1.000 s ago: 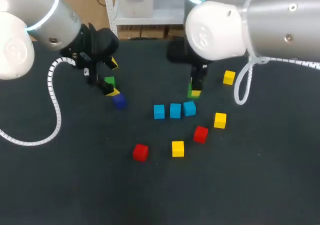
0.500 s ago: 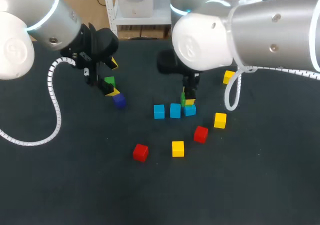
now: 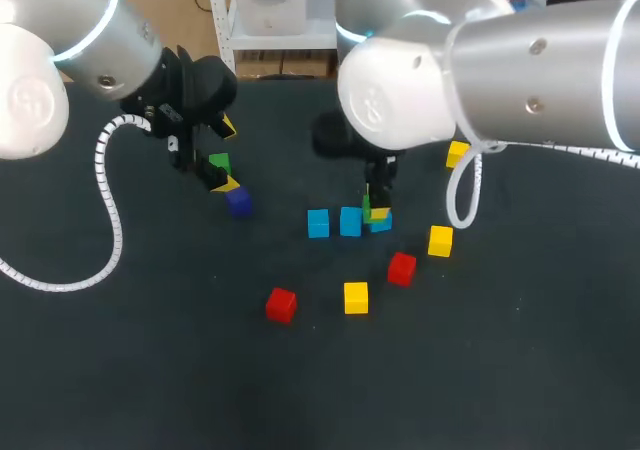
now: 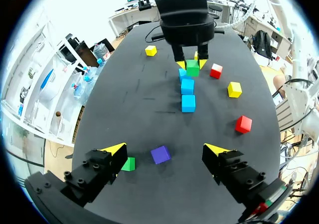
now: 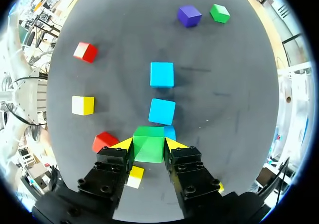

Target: Place the blue cubes, place green cubes on the blue cubes, place the yellow cubes on the green cubes, then place the red cubes on the yellow cubes, and place purple cube on the red cubes.

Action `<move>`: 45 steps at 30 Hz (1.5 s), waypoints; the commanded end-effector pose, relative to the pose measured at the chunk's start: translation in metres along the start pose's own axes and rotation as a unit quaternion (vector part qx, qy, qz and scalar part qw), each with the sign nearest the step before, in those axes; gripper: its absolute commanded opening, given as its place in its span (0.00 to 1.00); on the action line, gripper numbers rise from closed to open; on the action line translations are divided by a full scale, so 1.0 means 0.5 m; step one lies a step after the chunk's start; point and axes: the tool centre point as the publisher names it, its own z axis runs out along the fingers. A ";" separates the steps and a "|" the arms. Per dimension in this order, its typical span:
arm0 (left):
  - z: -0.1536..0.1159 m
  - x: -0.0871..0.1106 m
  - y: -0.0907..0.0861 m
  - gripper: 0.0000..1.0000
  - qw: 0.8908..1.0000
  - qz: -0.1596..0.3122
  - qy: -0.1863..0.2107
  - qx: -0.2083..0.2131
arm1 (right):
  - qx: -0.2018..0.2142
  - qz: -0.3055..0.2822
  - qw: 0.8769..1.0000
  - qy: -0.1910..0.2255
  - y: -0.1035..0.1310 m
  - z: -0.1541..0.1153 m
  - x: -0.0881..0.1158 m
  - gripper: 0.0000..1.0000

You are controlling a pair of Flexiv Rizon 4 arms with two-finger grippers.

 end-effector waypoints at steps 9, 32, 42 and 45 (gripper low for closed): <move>0.001 0.002 0.001 1.00 1.000 0.001 -0.002 0.001 | 0.005 -0.005 1.000 0.009 0.005 0.004 -0.013 0.00; 0.001 0.002 0.001 1.00 1.000 0.001 -0.002 0.001 | 0.001 -0.009 1.000 0.018 0.001 0.009 -0.013 0.00; 0.001 0.002 0.001 1.00 1.000 0.001 -0.002 0.001 | 0.000 -0.008 1.000 0.018 -0.003 0.010 -0.012 0.00; 0.001 0.002 0.001 1.00 1.000 0.001 -0.002 0.001 | 0.001 -0.007 1.000 0.017 -0.005 0.010 -0.011 0.00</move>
